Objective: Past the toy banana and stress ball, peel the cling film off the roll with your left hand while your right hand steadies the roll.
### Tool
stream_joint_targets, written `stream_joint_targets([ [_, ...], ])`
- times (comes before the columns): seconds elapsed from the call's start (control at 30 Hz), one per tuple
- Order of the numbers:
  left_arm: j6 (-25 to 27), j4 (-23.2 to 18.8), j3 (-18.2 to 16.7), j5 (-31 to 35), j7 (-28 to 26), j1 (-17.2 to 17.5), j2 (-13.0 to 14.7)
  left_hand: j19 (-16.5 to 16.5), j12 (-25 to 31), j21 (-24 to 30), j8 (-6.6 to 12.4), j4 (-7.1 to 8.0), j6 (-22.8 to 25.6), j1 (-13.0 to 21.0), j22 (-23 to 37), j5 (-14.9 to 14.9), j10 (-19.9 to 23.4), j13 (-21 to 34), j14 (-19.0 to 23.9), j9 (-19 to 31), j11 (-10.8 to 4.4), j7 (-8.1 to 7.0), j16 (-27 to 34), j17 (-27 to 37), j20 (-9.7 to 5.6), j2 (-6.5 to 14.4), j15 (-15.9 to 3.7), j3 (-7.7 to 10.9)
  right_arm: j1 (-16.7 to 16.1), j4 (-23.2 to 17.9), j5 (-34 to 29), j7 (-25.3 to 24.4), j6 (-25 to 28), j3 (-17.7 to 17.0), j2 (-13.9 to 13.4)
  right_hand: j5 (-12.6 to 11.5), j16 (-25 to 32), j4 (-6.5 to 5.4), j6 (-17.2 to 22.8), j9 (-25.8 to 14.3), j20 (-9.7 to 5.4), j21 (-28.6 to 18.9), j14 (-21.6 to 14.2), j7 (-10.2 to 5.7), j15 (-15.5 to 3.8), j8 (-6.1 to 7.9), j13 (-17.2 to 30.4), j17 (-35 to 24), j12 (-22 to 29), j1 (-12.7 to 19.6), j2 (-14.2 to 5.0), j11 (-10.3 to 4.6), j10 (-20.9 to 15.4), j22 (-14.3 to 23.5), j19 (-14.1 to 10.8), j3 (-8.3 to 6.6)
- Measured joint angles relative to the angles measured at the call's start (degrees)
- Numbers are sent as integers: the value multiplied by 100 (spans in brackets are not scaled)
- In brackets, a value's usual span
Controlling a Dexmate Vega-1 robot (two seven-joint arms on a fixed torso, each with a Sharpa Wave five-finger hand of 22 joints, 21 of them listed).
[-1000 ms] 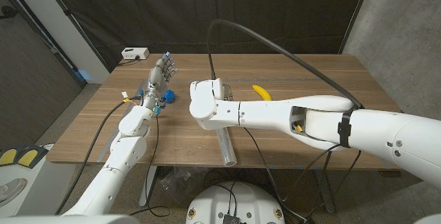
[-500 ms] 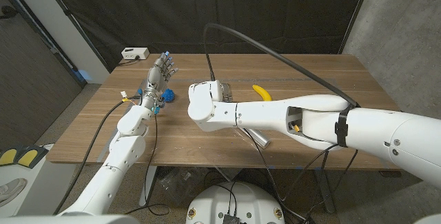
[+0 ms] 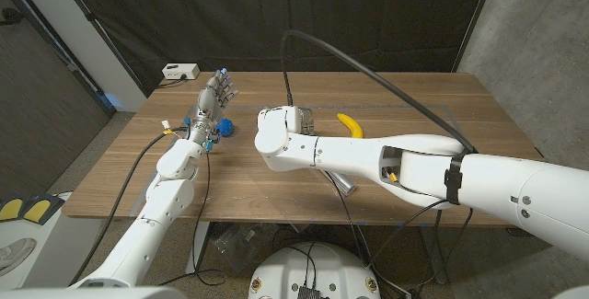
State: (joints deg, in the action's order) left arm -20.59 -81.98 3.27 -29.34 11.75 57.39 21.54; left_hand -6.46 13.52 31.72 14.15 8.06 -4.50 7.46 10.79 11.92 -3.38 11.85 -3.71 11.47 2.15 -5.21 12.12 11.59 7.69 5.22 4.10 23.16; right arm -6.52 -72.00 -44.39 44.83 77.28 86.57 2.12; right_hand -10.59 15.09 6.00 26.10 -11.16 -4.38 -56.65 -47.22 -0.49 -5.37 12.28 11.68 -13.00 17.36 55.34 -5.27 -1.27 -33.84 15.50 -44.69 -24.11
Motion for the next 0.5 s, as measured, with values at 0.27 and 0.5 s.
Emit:
stream_joint_targets([
  [0.27,-1,55,43,-3,-25,-62,5,0,0,0,0,0,0,51,0,0,0,-15,0,0,0,0,-27,0,0,-51,0,0,-35,489,79,-77,-190,-174,122,47,912,389,1102,-67,-135,-1495,-790,154,341,277,401,-2,696,704,698,101,-1309,843,-293,-276],
  [0.5,1,92,82,-3,-49,-113,8,0,0,0,0,0,0,51,0,0,0,-14,0,0,0,0,-27,0,0,-50,0,0,-233,439,64,-391,-346,-416,28,51,1531,342,1803,-100,-117,-1942,-977,608,506,447,998,-992,1217,924,920,489,-1697,458,-218,-87],
])
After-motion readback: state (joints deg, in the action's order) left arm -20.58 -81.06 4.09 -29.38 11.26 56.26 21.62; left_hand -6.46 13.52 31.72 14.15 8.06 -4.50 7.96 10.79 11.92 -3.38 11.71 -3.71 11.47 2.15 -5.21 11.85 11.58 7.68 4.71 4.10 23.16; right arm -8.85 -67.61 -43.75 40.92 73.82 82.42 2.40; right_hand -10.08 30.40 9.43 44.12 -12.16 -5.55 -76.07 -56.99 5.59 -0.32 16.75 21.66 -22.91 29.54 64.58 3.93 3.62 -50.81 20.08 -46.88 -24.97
